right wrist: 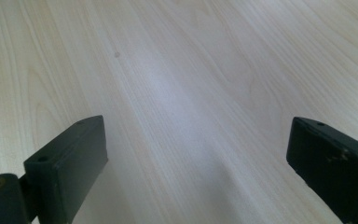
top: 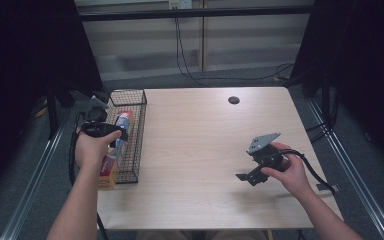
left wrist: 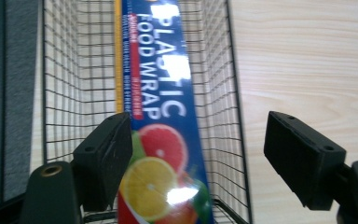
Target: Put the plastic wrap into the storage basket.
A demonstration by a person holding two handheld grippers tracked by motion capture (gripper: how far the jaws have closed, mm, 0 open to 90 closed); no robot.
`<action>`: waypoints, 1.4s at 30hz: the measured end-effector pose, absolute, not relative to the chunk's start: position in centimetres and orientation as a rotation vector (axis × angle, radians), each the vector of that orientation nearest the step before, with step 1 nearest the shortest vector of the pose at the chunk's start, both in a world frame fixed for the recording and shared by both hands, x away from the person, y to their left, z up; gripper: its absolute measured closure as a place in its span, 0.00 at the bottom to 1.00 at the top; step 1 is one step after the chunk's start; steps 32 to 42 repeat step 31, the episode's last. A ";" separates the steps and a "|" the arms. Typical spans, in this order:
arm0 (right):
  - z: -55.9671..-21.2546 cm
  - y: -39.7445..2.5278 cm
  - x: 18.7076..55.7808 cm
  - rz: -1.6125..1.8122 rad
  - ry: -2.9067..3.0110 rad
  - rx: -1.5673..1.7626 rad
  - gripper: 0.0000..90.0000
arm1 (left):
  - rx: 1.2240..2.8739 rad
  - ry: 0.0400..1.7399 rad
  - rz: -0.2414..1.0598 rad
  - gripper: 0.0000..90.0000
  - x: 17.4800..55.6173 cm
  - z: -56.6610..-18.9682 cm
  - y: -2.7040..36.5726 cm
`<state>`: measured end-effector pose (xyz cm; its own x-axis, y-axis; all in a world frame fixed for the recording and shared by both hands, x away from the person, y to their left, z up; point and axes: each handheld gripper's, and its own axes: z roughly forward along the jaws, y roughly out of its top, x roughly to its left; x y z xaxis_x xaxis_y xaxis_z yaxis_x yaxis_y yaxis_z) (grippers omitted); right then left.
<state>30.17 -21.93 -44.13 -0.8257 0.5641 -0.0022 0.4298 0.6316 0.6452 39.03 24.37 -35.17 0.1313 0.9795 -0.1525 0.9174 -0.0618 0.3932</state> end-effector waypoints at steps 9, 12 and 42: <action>-44.1 -21.8 30.1 0.973 2.650 0.828 0.05 | 2.055 1.687 0.184 0.25 37.8 -34.1 22.5; -44.1 -21.8 30.0 0.973 2.651 0.839 0.05 | 2.077 1.622 0.167 0.24 37.3 -33.9 21.4; -44.5 -21.7 30.2 0.980 2.661 0.828 0.05 | 2.122 1.390 0.130 0.17 35.4 -34.5 17.3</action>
